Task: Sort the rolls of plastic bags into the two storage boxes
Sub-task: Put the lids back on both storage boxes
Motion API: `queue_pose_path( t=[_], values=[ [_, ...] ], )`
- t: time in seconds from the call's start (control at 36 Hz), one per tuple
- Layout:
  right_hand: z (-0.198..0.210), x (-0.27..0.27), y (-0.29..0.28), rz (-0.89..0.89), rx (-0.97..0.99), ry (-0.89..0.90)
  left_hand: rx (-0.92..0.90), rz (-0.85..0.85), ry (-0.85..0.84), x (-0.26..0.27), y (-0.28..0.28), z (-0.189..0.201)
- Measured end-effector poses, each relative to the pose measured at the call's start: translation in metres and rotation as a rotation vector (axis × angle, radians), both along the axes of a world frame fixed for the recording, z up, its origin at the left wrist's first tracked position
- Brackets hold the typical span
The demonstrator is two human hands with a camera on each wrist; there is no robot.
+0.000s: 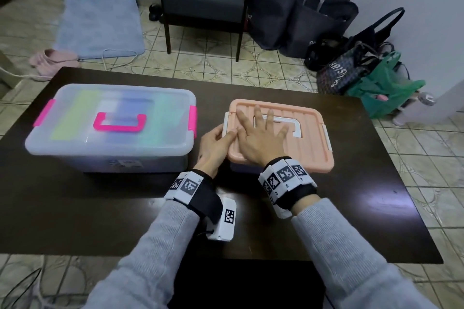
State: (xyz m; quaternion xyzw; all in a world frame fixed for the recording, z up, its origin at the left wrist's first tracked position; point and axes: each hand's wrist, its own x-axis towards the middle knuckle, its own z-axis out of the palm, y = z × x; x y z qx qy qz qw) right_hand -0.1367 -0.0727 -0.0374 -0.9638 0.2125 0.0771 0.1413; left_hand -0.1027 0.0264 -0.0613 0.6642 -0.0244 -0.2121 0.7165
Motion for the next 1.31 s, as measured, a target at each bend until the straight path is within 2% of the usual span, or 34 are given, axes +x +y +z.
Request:
queue_pose_path(
  t=[0.08,0.19,0.33,0.44,0.58,0.75,0.86,0.94,1.0,1.03,1.08,1.17,1.22,1.31],
  values=[
    [0.000,-0.002,0.000,-0.003,-0.001,-0.021,0.055,0.002,-0.054,0.005,-0.001,0.000],
    [0.001,-0.001,-0.001,-0.018,0.042,-0.058,0.258,0.002,-0.161,0.008,-0.003,0.004],
    [0.001,-0.002,-0.003,-0.070,0.138,-0.142,0.425,0.028,-0.269,0.004,-0.006,0.010],
    [0.004,-0.002,-0.004,-0.163,0.271,-0.278,0.470,0.049,-0.327,0.001,-0.007,0.011],
    [0.002,-0.002,-0.004,-0.163,0.260,-0.302,0.504,0.075,-0.387,0.001,-0.010,0.010],
    [0.001,-0.002,-0.004,-0.166,0.249,-0.307,0.683,0.011,-0.522,-0.001,-0.011,0.014],
    [-0.002,-0.001,-0.006,-0.179,0.248,-0.347,0.784,-0.154,-0.555,-0.001,-0.007,0.027],
    [-0.005,0.001,-0.012,-0.201,0.275,-0.449,0.681,-0.156,-0.693,0.002,0.009,0.046],
    [-0.003,-0.002,-0.016,-0.223,0.244,-0.492,0.631,-0.044,-0.795,0.006,0.028,0.064],
    [-0.001,-0.004,-0.017,-0.245,0.192,-0.475,0.673,0.015,-0.826,0.012,0.040,0.071],
    [0.003,-0.011,-0.018,-0.294,0.066,-0.369,0.889,0.079,-0.779,0.026,0.068,0.080],
    [0.006,-0.020,-0.017,-0.380,0.014,-0.187,1.175,0.067,-0.529,0.047,0.113,0.083],
    [0.005,-0.022,-0.015,-0.403,0.035,-0.093,1.256,0.025,-0.432,0.055,0.136,0.077],
    [0.003,-0.021,-0.011,-0.372,-0.002,-0.022,1.337,-0.090,-0.404,0.058,0.150,0.062]
  ],
)
